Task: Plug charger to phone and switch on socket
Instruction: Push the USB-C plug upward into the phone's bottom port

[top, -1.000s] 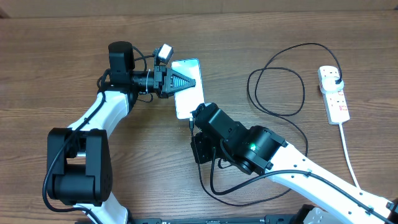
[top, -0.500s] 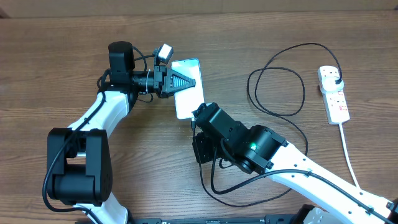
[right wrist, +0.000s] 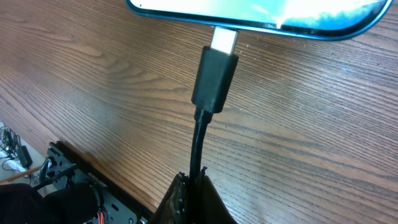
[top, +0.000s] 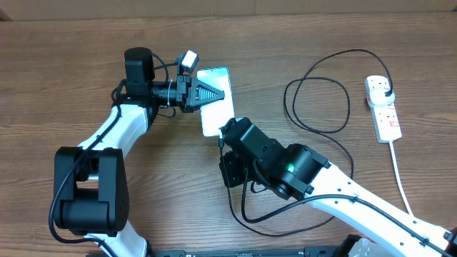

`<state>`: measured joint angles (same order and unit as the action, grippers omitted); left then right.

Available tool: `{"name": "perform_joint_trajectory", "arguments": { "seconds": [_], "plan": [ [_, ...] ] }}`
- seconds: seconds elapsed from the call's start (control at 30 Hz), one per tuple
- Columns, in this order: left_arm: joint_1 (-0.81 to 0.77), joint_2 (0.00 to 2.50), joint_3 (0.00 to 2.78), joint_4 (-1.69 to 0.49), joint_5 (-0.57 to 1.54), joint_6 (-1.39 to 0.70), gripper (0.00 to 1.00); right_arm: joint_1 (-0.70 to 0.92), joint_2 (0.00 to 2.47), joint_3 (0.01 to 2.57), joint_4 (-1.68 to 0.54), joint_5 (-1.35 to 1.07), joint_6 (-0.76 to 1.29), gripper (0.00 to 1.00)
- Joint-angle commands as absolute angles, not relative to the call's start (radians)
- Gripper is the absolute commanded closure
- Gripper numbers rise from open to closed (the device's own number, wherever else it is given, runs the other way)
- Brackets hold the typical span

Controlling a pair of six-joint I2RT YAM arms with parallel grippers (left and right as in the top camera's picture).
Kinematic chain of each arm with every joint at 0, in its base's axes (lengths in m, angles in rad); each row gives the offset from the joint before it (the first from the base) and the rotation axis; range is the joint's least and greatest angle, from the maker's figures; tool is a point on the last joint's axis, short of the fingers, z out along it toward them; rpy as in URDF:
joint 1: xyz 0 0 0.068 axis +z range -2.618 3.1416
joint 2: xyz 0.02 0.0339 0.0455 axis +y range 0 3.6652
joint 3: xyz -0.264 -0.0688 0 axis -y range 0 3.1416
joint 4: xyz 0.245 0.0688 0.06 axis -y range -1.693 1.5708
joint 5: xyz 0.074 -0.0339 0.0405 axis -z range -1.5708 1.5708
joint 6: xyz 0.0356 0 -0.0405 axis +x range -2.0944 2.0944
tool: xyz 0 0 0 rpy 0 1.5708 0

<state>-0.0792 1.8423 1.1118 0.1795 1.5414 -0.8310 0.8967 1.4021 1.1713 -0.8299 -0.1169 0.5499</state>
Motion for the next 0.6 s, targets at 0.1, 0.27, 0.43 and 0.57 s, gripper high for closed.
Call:
{"name": "perform_joint_trajectory", "arguments": {
  "seconds": [0.1, 0.27, 0.43, 0.57],
  "plan": [
    [-0.086, 1.844, 1.129, 0.181, 1.581, -0.862, 0.96, 0.889, 1.409, 1.179, -0.815, -0.113, 0.554, 0.96],
    [-0.086, 1.844, 1.129, 0.181, 1.581, -0.861, 0.96, 0.889, 1.412, 1.179, -0.807, -0.127, 0.554, 0.96],
    [-0.086, 1.844, 1.129, 0.181, 1.581, -0.861, 0.96, 0.890, 1.414, 1.179, -0.805, -0.137, 0.553, 0.96],
    [-0.086, 1.844, 1.129, 0.181, 1.581, -0.861, 0.96, 0.890, 1.414, 1.179, -0.804, -0.141, 0.553, 0.96]
  ]
}}
